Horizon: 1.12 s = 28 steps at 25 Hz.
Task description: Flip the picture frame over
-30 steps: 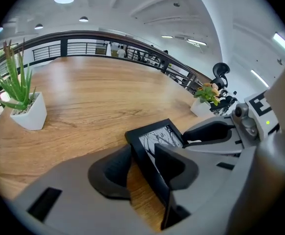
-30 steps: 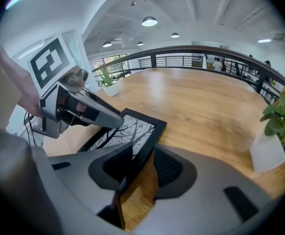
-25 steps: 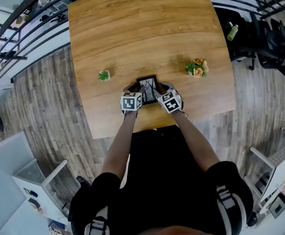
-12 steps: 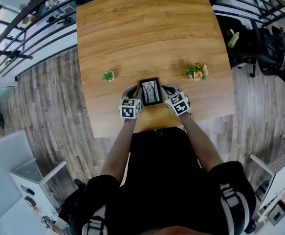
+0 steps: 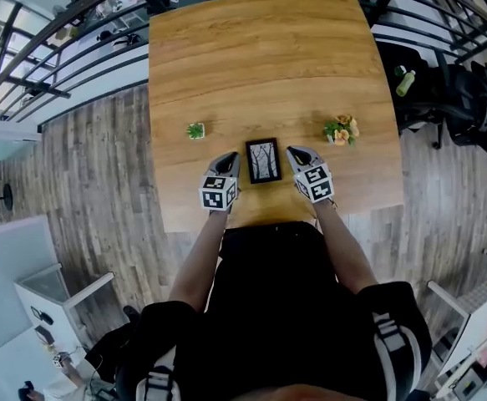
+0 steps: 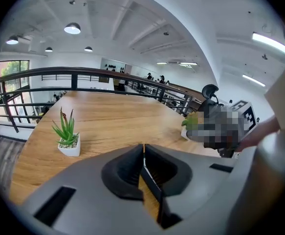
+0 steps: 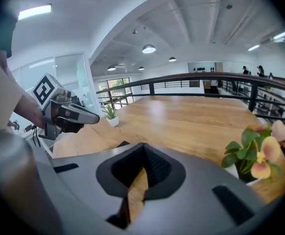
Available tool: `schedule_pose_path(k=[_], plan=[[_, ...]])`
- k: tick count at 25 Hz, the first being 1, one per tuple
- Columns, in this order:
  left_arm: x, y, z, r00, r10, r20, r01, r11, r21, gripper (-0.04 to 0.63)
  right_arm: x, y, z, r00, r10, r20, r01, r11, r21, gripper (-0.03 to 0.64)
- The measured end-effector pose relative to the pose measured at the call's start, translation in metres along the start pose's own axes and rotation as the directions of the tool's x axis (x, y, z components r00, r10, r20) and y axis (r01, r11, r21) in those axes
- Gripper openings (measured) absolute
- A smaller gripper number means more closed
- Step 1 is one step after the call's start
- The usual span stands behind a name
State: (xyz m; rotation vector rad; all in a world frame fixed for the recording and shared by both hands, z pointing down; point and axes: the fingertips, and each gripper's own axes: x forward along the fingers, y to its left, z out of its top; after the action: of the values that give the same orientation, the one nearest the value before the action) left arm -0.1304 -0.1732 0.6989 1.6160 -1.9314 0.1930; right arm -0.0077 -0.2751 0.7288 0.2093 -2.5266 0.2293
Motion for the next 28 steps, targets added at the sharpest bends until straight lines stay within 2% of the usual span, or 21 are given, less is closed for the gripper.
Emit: schedule_pose_path(k=[8, 19, 28], plan=[[-0.018, 0.008, 0.0, 1.0, -0.005, 0.004, 0.005, 1.0, 0.02, 0.028, -0.013, -0.015, 0.007, 0.997, -0.059, 0.057, 0.057, 0.998, 0.039, 0.008], [-0.035, 0.02, -0.007, 1.0, -0.026, 0.005, 0.026, 1.0, 0.006, 0.026, -0.021, -0.008, 0.006, 0.993, -0.11, 0.044, 0.109, 0.994, 0.019, 0.008], [-0.046, 0.028, -0.012, 0.999, -0.042, -0.004, 0.042, 0.999, -0.004, 0.026, -0.04, 0.004, 0.004, 0.985, -0.166, 0.047, 0.163, 0.985, 0.057, 0.008]])
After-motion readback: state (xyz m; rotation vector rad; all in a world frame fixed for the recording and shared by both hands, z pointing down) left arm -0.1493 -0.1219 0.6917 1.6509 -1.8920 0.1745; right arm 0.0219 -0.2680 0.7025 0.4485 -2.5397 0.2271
